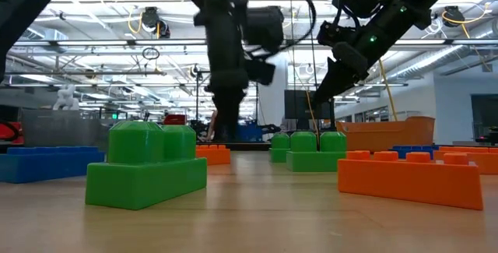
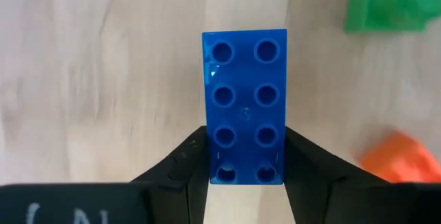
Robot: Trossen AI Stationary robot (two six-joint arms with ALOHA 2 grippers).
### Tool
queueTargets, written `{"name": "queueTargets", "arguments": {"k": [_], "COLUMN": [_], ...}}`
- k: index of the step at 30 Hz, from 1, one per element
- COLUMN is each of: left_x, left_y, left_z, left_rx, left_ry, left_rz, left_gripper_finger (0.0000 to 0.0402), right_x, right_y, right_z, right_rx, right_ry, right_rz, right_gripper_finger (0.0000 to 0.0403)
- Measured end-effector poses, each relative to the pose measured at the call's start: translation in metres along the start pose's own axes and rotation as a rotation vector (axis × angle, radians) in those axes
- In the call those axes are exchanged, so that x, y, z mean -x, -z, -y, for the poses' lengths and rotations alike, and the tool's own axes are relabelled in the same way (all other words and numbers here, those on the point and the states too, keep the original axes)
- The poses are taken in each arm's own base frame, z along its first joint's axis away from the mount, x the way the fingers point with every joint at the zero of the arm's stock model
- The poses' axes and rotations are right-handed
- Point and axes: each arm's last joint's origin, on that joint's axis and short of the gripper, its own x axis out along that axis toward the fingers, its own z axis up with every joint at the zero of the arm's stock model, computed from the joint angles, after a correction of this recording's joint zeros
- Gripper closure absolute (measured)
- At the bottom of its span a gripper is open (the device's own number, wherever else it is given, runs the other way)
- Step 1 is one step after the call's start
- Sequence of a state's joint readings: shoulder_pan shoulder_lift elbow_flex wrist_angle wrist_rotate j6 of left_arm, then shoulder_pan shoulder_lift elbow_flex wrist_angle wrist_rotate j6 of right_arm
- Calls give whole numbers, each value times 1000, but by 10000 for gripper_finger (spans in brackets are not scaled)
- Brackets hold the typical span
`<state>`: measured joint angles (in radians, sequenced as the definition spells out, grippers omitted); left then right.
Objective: Sort & place blocks by color
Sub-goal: Put the blue game piece into the yellow bin
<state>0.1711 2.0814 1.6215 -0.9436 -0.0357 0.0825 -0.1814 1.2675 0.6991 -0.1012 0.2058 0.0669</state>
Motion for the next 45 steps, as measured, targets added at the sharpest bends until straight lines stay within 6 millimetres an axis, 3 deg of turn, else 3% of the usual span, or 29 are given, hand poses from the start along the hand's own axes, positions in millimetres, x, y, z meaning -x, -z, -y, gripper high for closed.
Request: {"name": "queueTargets", "arguments": {"k": [9,14,18,22,30,39,45], "left_x": [86,135,162,178,191,198,205], "left_y": [35,65,86,106,147,179,213], "left_z": [24,53,85,118,174,218,245], "left_rx": [147,229,305,364,490,592,669], "left_ry": [10,24,37,54,44,50,41], "left_rz": [-23,-14,17,15,-53,-42,-55], "left_gripper_finger": [259,259,259,259,259,259,259], "right_x": [0,0,0,0,1,3,3], "right_y": [0,-1,-4,-9,-15,-24,-23], "right_z": [0,0,0,0,-1,-1,-1], "right_rx": [0,15,42,52,43,30,30], "right_ry": [0,0,0,-1,-5,-5,-7], "right_rz": [0,10,43,97,153,249,239], "right_gripper_finger": [140,140,140,140,140,140,140]}}
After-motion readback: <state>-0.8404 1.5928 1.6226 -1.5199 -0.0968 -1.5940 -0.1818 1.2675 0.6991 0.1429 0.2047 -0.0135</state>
